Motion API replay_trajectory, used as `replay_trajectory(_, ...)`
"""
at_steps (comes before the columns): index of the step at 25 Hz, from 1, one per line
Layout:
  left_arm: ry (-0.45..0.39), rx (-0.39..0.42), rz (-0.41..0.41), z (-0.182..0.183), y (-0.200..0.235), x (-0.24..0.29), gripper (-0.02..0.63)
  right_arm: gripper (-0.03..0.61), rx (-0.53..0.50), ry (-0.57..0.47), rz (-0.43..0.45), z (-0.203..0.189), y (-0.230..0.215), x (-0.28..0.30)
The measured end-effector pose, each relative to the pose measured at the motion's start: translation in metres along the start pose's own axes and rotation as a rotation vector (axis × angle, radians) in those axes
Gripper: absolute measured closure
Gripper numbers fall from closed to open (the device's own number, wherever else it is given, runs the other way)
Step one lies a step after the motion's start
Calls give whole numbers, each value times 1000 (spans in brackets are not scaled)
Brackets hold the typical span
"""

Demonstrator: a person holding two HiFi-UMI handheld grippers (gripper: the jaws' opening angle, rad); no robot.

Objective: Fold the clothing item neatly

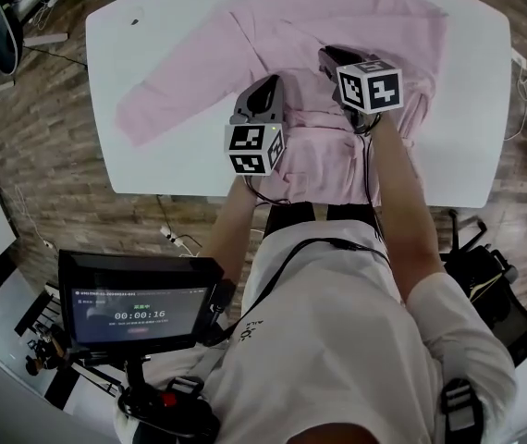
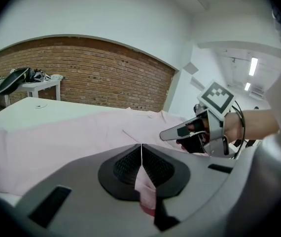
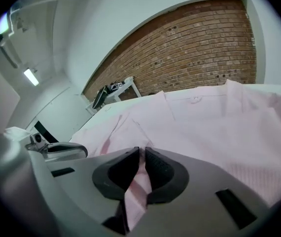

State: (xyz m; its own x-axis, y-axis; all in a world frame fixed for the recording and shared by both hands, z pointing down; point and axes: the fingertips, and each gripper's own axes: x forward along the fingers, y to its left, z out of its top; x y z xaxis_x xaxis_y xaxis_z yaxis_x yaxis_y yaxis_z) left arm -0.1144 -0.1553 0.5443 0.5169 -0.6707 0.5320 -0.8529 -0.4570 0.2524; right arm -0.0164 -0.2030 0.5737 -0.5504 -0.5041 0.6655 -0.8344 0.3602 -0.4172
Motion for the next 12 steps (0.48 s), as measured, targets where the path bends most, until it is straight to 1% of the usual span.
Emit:
replay_trajectory(1,-6,-3,1,2,5,-2,611,537,-40,-10,7,4,7,1)
replay_trajectory(2,-14,-6,3,4,9,-4,611,538,-104,-26,20,10,17,0)
replay_trajectory(3,-23,-9,6,6,12,-8,611,538,-189,-40,36,14,32,-3)
replay_trajectory(6,-47,-22,25,12,21,-22,611,538,-509,-50,85,11,86,-12)
replay_trajectory(8,-57,-35,47,14,31,-29,611,538,-718,-30,120,-6,117,-8)
replay_trajectory(9,-58,-39,56,13,36,-31,611,538,-801,-5,137,-21,126,-4)
replay_trajectory(10,-55,-42,63,12,41,-32,611,527,-859,27,152,-35,132,1)
replay_trajectory(11,-51,-44,65,11,44,-31,611,489,-887,54,165,-47,135,5)
replay_trajectory(12,-46,-47,63,10,46,-29,611,443,-888,70,174,-55,136,6)
